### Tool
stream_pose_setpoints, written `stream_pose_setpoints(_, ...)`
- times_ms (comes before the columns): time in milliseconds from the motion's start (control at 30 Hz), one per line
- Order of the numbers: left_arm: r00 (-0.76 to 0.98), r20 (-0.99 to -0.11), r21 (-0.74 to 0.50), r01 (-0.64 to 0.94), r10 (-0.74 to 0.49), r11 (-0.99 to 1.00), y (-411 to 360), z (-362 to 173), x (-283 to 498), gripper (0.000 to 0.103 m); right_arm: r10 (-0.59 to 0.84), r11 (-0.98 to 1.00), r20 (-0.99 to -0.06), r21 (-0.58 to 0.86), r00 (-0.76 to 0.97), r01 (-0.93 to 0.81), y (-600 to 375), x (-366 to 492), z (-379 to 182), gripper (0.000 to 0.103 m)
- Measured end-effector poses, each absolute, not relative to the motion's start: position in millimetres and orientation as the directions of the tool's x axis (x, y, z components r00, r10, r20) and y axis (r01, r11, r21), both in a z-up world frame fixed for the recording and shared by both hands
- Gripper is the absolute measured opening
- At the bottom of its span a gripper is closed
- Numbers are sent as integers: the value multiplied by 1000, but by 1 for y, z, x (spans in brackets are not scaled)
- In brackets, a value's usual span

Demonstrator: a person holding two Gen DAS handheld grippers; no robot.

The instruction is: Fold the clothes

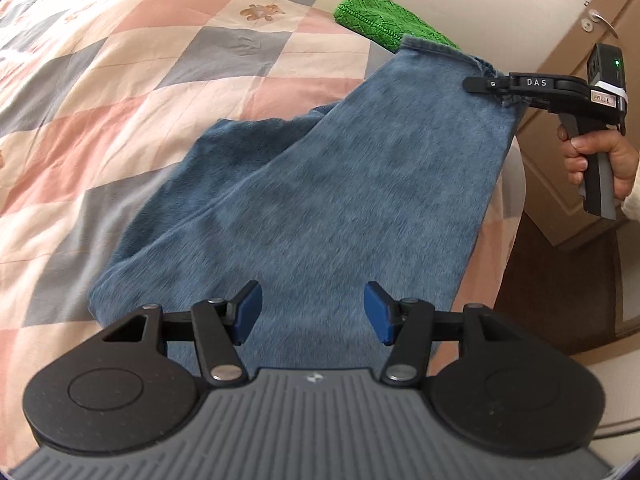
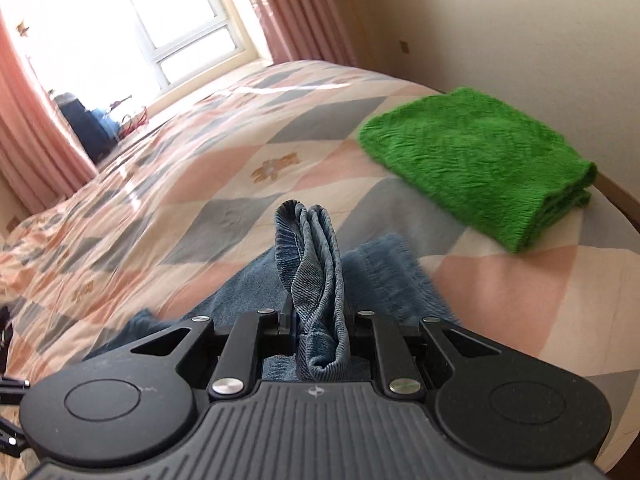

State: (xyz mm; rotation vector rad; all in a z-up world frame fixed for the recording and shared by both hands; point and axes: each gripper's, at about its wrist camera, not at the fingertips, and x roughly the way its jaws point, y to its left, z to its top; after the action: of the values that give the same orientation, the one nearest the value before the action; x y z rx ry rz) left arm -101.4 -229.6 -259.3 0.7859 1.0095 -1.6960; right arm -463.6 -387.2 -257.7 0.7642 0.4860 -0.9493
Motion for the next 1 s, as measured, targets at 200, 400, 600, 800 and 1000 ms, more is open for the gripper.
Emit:
stream_pose_setpoints(200, -294, -874, -243, 954, -386, -176, -237, -266, -123, 51, -382, 203, -759, 489, 528, 849, -415, -494, -310, 35)
stream_pose_setpoints(400, -260, -887, -216, 964, -381, -154, -241, -267, -123, 52, -682, 145, -719, 47, 134, 988, -395, -478, -265, 42)
stream_pose_setpoints(600, -233, -889, -190, 971, -393, -146, -246, -267, -122, 52, -658, 487, -664, -15, 356, 873, -398, -414, -268, 31)
stream_pose_setpoints(800, -193, -892, -147, 979, -409, -143, -252, -271, -119, 52, -631, 581, -689, -115, 356, 806, -420, -378, -300, 5)
stream_pose_setpoints(1000, -158, -894, -121, 986, -418, -114, -258, -276, -107, 51, -649, 418, -715, -52, 258, 907, -432, -422, -290, 0)
